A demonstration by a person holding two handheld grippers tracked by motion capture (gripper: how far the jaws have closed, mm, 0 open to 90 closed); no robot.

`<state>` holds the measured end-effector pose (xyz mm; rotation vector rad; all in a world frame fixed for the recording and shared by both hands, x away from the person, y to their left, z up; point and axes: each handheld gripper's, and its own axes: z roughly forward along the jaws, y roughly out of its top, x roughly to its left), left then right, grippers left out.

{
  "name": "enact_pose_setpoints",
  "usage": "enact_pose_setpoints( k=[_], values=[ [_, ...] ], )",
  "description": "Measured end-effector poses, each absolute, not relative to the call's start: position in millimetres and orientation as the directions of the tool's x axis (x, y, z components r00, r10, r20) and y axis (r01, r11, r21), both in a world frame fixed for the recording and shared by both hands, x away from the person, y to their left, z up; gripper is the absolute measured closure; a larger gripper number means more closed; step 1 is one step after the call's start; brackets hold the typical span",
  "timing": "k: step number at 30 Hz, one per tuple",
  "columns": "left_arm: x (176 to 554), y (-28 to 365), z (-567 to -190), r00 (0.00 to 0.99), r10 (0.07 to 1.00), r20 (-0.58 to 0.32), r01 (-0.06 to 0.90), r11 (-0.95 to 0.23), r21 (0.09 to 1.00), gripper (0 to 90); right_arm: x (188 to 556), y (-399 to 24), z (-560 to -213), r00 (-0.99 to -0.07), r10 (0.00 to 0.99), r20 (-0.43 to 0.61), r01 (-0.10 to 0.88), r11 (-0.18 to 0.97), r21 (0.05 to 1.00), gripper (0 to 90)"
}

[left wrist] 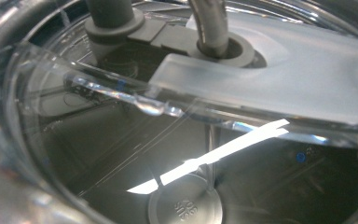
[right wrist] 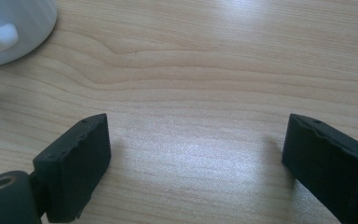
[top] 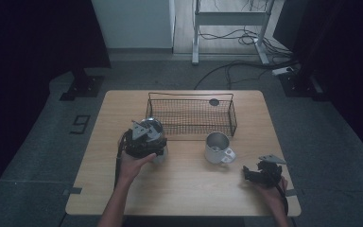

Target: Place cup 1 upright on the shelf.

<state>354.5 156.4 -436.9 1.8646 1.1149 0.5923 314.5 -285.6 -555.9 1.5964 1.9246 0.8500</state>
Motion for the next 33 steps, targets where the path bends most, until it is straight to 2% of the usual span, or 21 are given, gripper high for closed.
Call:
enact_pose_setpoints(
  k=[10, 33],
  values=[
    [358, 159, -426, 0.489, 0.871, -0.049, 0.469, -0.215, 0.856, 4.2, 315, -286, -556, -0.193, 0.981, 0.016, 0.672, 0.120, 0.731, 7.8],
    [365, 159, -388, 0.482, 0.876, -0.021, 0.434, -0.217, 0.874, 4.2, 314, -285, -556, -0.195, 0.981, 0.016, 0.671, 0.122, 0.731, 8.3]
  ],
)
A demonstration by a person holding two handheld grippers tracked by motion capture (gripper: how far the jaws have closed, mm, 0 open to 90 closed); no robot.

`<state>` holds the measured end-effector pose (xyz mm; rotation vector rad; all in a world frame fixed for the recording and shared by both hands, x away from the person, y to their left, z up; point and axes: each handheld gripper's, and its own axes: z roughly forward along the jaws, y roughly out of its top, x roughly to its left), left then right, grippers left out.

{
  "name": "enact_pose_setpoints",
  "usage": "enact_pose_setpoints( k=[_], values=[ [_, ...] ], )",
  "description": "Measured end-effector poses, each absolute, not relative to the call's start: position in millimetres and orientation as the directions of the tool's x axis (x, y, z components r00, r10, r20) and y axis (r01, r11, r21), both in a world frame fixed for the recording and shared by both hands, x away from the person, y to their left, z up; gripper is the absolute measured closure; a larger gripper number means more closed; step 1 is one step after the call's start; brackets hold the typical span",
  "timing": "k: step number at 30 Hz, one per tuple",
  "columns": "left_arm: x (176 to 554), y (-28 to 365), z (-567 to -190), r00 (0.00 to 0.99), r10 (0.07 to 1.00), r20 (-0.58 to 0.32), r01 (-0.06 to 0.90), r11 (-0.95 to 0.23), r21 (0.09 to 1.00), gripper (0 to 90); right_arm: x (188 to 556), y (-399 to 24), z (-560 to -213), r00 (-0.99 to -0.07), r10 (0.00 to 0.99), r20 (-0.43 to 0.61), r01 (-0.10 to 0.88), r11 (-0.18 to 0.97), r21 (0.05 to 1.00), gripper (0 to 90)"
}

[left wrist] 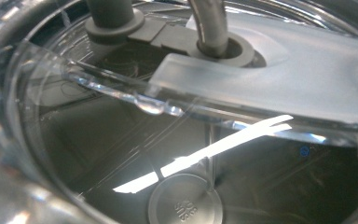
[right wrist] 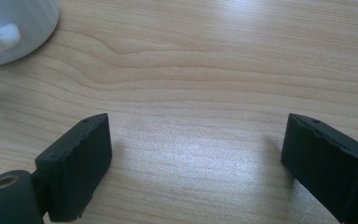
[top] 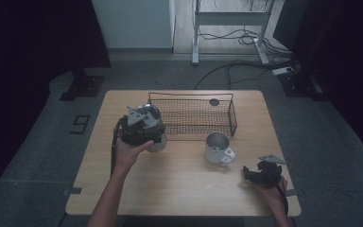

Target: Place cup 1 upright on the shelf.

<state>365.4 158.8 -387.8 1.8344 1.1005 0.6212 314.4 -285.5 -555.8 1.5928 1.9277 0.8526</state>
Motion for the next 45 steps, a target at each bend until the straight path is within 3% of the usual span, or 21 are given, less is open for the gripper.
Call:
enact_pose_setpoints(
  k=[45],
  values=[
    [397, 151, -372, 0.477, 0.878, -0.028, 0.437, -0.209, 0.875, 4.2, 314, -285, -556, -0.196, 0.980, 0.016, 0.669, 0.122, 0.733, 9.0]
  ],
)
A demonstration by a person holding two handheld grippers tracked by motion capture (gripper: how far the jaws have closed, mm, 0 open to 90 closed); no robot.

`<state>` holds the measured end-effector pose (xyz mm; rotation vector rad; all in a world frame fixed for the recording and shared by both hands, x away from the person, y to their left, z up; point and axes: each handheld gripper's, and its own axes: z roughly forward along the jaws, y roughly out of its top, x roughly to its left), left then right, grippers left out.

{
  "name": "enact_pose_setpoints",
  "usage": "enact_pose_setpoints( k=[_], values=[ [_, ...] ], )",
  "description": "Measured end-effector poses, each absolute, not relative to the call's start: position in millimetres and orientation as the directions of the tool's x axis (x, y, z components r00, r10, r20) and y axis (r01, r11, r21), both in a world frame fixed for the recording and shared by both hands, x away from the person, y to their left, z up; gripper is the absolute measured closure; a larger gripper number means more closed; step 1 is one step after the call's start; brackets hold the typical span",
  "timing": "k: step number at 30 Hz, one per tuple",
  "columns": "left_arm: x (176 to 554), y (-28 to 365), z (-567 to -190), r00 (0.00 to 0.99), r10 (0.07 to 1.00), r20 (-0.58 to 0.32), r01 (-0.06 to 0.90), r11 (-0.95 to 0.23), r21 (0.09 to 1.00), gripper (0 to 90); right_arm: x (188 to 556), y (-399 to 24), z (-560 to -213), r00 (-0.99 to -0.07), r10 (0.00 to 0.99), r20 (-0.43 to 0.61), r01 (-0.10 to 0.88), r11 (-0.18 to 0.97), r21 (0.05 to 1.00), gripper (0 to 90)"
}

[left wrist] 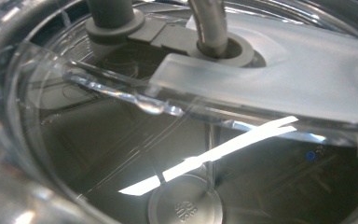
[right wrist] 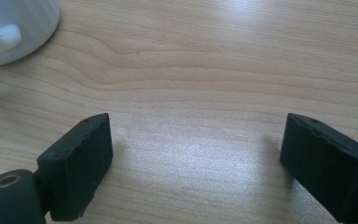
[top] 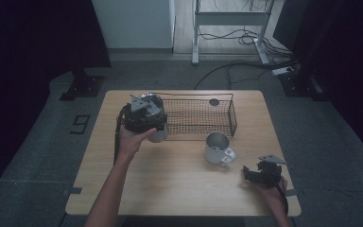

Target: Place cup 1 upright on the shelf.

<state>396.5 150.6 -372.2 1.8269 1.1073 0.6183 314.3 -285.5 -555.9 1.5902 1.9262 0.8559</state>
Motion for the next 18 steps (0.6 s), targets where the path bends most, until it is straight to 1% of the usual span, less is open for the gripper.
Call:
enact_pose_setpoints(
  k=[5, 18],
  values=[
    [400, 151, -371, 0.475, 0.879, -0.040, 0.443, -0.200, 0.874, 4.2, 314, -286, -556, -0.196, 0.980, 0.016, 0.668, 0.121, 0.735, 9.1],
    [411, 148, -368, 0.469, 0.882, -0.035, 0.451, -0.205, 0.869, 4.2, 314, -286, -556, -0.194, 0.981, 0.015, 0.667, 0.120, 0.736, 9.8]
  ],
)
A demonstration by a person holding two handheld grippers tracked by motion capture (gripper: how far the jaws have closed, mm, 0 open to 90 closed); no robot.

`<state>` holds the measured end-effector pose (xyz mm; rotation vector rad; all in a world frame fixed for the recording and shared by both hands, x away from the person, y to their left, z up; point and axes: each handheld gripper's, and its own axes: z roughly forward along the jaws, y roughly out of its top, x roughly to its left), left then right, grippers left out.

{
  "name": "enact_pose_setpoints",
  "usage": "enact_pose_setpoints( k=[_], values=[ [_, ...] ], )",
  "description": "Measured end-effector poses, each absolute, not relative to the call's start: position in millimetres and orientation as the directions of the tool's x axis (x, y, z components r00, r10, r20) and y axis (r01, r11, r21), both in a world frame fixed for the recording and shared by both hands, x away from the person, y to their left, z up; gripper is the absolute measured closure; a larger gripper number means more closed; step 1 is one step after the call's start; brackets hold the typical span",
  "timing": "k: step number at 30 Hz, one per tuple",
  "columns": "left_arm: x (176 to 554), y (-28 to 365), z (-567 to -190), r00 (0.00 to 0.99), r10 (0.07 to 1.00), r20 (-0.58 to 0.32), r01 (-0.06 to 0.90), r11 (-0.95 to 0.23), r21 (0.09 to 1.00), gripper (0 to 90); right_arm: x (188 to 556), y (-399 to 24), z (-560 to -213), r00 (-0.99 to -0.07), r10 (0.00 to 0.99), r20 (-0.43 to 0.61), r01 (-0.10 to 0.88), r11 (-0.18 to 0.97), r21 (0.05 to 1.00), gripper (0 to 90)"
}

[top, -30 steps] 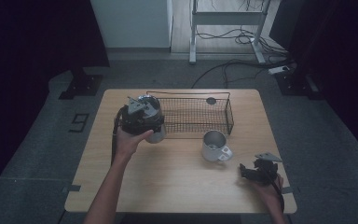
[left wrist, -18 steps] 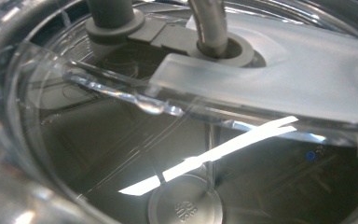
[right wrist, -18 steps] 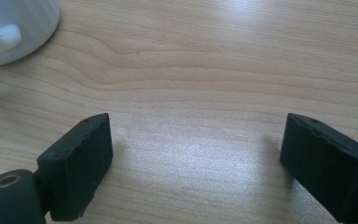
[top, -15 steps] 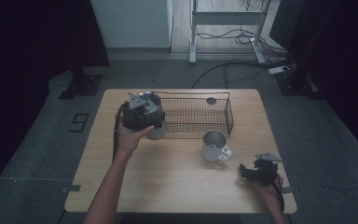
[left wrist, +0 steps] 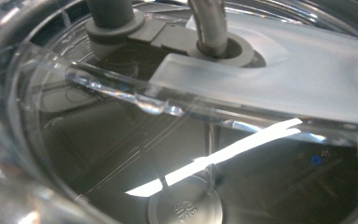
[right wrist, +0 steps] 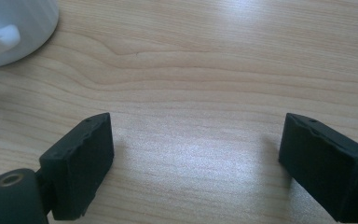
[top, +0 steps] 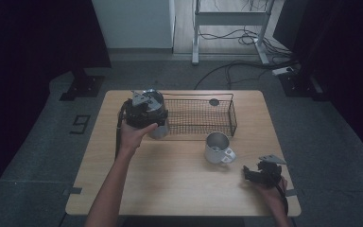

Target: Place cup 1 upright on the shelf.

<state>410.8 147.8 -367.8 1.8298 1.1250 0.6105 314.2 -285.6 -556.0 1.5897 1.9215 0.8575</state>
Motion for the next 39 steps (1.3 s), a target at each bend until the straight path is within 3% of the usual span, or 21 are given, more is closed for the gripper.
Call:
enact_pose_setpoints(
  k=[39],
  values=[
    [442, 143, -365, 0.450, 0.892, -0.035, 0.459, -0.197, 0.866, 4.2, 314, -287, -556, -0.192, 0.981, 0.013, 0.664, 0.120, 0.738, 11.6]
  ],
)
